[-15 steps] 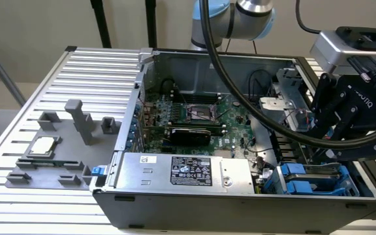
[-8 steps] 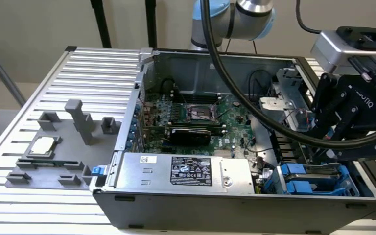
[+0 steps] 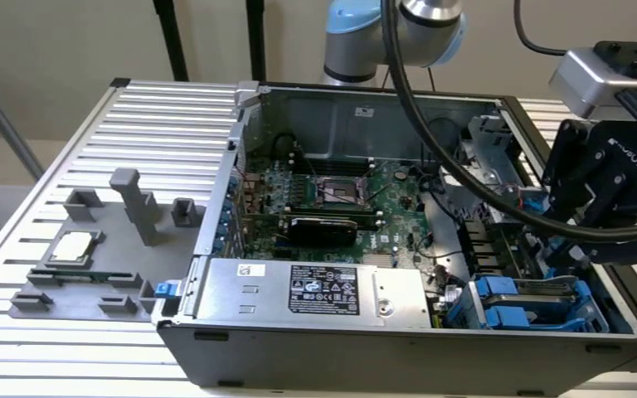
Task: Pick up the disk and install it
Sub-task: 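Insert the disk into the insertion slot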
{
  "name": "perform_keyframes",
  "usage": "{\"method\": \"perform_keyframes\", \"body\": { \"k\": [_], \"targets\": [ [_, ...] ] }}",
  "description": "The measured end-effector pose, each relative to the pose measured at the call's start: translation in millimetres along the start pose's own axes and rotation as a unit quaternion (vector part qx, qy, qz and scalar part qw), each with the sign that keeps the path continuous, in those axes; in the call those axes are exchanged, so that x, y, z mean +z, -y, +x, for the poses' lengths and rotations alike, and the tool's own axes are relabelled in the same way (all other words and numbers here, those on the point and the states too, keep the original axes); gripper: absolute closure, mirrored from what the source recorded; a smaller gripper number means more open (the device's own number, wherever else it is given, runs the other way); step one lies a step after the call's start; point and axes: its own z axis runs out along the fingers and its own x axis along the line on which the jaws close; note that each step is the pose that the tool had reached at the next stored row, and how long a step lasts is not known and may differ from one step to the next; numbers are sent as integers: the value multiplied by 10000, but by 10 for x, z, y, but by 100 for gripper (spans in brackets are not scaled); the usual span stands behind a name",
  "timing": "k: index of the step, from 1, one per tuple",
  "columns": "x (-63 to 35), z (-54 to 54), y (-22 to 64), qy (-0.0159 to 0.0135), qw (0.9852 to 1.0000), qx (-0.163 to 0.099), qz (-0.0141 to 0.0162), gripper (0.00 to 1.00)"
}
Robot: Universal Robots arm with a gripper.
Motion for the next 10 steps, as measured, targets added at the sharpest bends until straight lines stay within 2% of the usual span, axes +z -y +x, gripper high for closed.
{"method": "perform_keyframes", "body": {
  "k": [7, 8, 10],
  "targets": [
    [-10, -93, 190, 0, 10000, 0, 0, 0],
    [-12, -108, 219, 0, 10000, 0, 0, 100],
    [-15, -139, 278, 0, 10000, 0, 0, 100]
  ]
}}
